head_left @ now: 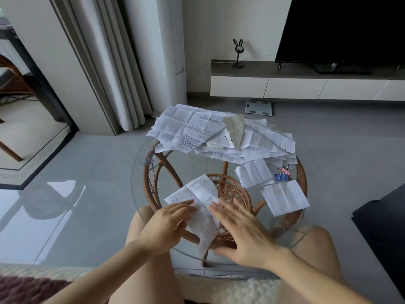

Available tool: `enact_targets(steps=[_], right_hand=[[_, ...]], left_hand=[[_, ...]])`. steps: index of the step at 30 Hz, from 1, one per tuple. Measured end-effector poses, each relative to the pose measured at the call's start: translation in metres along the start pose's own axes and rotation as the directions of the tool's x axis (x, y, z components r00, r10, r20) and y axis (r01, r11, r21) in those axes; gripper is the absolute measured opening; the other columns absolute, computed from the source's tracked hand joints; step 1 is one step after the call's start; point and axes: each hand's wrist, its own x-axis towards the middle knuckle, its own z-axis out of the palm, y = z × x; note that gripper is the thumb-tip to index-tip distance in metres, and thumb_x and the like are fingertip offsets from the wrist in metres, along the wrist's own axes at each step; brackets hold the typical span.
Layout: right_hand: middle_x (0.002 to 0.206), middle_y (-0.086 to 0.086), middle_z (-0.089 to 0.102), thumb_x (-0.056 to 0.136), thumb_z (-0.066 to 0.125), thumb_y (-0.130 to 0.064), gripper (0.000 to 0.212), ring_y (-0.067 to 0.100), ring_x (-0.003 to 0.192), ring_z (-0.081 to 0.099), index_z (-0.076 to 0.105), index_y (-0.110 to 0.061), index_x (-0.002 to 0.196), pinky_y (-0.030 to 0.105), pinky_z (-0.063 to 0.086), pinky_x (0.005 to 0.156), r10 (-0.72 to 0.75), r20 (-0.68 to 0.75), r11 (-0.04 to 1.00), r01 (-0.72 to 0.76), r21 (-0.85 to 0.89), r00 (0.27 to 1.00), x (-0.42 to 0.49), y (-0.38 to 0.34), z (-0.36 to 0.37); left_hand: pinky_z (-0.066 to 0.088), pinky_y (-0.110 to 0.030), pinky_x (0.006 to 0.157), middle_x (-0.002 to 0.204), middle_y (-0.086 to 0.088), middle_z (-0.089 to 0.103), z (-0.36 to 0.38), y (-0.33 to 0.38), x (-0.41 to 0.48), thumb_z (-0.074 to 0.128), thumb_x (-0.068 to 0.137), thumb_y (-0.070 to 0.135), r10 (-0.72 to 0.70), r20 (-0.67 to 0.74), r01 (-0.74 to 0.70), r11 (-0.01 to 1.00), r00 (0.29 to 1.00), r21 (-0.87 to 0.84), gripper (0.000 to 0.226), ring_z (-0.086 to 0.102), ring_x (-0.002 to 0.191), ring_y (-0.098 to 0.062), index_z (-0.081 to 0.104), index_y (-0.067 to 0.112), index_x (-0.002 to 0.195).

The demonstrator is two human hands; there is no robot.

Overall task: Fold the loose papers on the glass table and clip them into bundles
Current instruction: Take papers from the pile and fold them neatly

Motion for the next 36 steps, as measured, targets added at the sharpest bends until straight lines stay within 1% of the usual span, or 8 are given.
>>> enact_targets(steps=[9,15,20,25,27,29,31,36], right_hand=[[0.145,0.004,0.043,0.074,0.054,-0.074,0.091,0.02,0.132,0.042,0.033,-0.016,0.141,0.049,0.037,0.106,0.388,-0.265,0.894,-0.29,0.341,0.883,0.043,-0.05,-0.009],[0.117,0.001,0.063,0.081,0.062,-0.045,0.064,0.008,0.094,0.062,0.042,-0.013,0.132,0.011,0.046,0.077,0.614,-0.338,0.741,-0.374,0.558,0.713,0.053,-0.038,-0.031],[0.074,0.0,0.071,0.091,0.062,-0.023,0.007,0.02,0.066,0.067,0.067,-0.02,0.089,0.043,0.056,0.065,0.781,-0.003,0.318,-0.392,0.863,0.625,0.059,-0.018,-0.056],[0.07,0.008,0.071,0.092,0.057,-0.01,0.017,0.02,0.063,0.066,0.069,-0.007,0.081,0.026,0.055,0.058,0.606,0.452,-0.145,-0.468,0.872,0.655,0.06,-0.004,-0.094],[0.076,0.003,0.073,0.092,0.059,-0.019,0.014,0.015,0.067,0.068,0.069,-0.012,0.086,0.026,0.057,0.063,0.635,0.385,0.006,-0.503,0.865,0.67,0.058,-0.005,-0.096],[0.084,-0.007,0.071,0.086,0.065,-0.03,0.014,0.006,0.07,0.066,0.065,-0.021,0.097,0.021,0.056,0.065,0.721,0.013,0.501,-0.535,0.68,0.692,0.054,-0.012,-0.09],[0.089,-0.008,0.07,0.087,0.06,-0.038,0.031,0.001,0.073,0.064,0.066,-0.017,0.109,0.018,0.054,0.065,0.6,-0.295,0.774,-0.448,0.447,0.743,0.05,-0.022,-0.083],[0.101,-0.021,0.065,0.079,0.057,-0.064,0.055,-0.004,0.088,0.062,0.063,-0.022,0.115,0.013,0.051,0.077,0.499,-0.114,0.72,-0.338,0.605,0.859,0.05,-0.031,-0.074]], left_hand=[[0.039,-0.018,0.065,0.074,-0.003,0.063,-0.014,0.03,0.015,0.043,0.085,0.02,-0.171,-0.196,0.183,0.982,0.966,0.044,0.014,0.05,0.073,-0.009,0.054,0.012,0.086],[0.043,-0.01,0.058,0.069,0.01,0.062,-0.046,0.028,0.061,0.066,0.088,0.011,-0.297,-0.109,0.294,0.955,0.948,-0.049,0.006,0.057,0.057,0.001,0.06,0.014,0.09],[0.044,-0.008,0.06,0.07,0.014,0.069,-0.076,0.04,0.087,0.063,0.09,0.014,-0.407,0.215,0.453,0.854,0.888,-0.254,0.016,0.062,0.063,0.006,0.063,0.027,0.081],[0.055,-0.028,0.069,0.082,-0.003,0.074,-0.088,0.031,0.085,0.063,0.089,0.008,-0.444,0.396,0.591,0.669,0.804,-0.45,0.006,0.068,0.073,-0.015,0.067,0.005,0.088],[0.056,-0.034,0.072,0.084,-0.008,0.074,-0.086,0.03,0.084,0.066,0.088,0.01,-0.488,0.396,0.628,0.633,0.778,-0.453,0.006,0.069,0.075,-0.021,0.068,0.006,0.085],[0.054,-0.031,0.067,0.081,-0.009,0.073,-0.077,0.033,0.082,0.07,0.085,0.014,-0.539,0.374,0.654,0.57,0.755,-0.498,0.009,0.069,0.072,-0.021,0.067,0.009,0.078],[0.052,-0.027,0.06,0.076,-0.008,0.071,-0.069,0.039,0.082,0.068,0.086,0.012,-0.586,0.364,0.67,0.469,0.724,-0.576,0.01,0.067,0.066,-0.018,0.065,0.007,0.077],[0.055,-0.029,0.057,0.084,-0.018,0.067,-0.059,0.042,0.084,0.061,0.087,0.003,-0.499,0.496,0.614,0.095,0.71,-0.783,0.008,0.068,0.067,-0.024,0.058,-0.002,0.093]])
